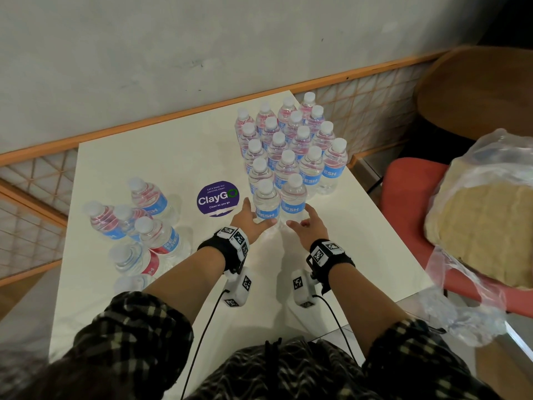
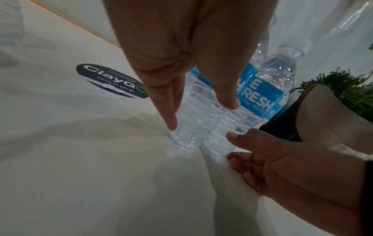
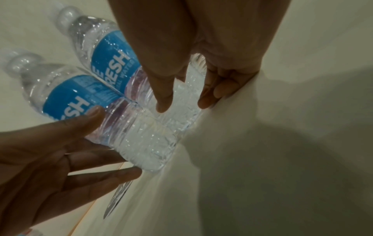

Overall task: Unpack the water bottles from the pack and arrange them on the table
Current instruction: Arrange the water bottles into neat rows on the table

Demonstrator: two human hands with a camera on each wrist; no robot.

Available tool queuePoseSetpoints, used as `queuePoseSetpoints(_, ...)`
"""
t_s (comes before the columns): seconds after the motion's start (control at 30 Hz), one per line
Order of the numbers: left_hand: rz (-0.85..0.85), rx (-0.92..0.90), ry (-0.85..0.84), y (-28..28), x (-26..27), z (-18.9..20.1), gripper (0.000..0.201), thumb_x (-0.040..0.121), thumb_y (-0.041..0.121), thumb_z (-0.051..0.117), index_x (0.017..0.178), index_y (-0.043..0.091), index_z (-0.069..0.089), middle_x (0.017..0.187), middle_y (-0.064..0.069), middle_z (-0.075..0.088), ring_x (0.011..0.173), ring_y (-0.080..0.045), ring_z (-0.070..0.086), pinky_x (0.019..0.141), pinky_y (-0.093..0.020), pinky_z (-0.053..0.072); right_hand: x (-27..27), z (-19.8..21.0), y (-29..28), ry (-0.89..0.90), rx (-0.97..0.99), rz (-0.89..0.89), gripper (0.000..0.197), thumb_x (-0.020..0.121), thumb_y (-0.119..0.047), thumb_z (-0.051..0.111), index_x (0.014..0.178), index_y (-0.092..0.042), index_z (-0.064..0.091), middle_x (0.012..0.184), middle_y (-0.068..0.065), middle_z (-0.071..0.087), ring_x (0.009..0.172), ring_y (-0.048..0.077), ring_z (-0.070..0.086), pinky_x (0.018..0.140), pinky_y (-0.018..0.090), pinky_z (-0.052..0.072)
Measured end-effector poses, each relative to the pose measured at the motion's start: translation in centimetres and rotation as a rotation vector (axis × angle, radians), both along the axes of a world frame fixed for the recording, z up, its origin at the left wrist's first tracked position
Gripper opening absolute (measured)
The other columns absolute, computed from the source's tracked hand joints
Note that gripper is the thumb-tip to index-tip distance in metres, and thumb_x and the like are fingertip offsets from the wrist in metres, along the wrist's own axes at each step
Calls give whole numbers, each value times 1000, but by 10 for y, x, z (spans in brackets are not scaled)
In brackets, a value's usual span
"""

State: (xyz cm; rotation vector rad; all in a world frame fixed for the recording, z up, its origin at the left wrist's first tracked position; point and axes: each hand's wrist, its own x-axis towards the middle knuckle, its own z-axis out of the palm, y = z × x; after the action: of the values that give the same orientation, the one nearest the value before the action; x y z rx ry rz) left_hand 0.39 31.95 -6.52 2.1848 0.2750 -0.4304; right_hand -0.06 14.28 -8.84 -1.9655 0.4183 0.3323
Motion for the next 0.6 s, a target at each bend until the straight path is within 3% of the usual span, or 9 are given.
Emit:
queuePoseSetpoints(0.13, -2, 9, 14, -4, 2, 0, 103, 80, 50, 68, 152, 7, 6, 146, -11, 43, 135, -26, 42, 109, -37, 36, 2, 0, 0, 13, 6, -25, 73, 83, -38, 68, 145, -32, 29, 124, 12, 56, 113, 25, 56, 93, 32, 42)
queuePoseSetpoints(0.33, -67, -21, -55, -4, 5, -2, 86, 80, 45, 69, 147, 20, 22, 140, -7, 51, 130, -24, 48, 102, -36, 41, 4, 1, -2, 13, 10, -35, 71, 84, -37, 67, 144, -32, 30, 123, 12, 57, 113, 25, 56, 89, 29, 40)
queuePoseSetpoints(0.6, -87, -12, -42, -5, 5, 4, 88, 80, 45, 69, 149, 24, 18, 142, -5, 49, 132, -22, 46, 104, -36, 39, 4, 1, -3, 18, 12, -36, 70, 84, -36, 67, 144, -32, 30, 123, 12, 56, 113, 25, 55, 92, 31, 41)
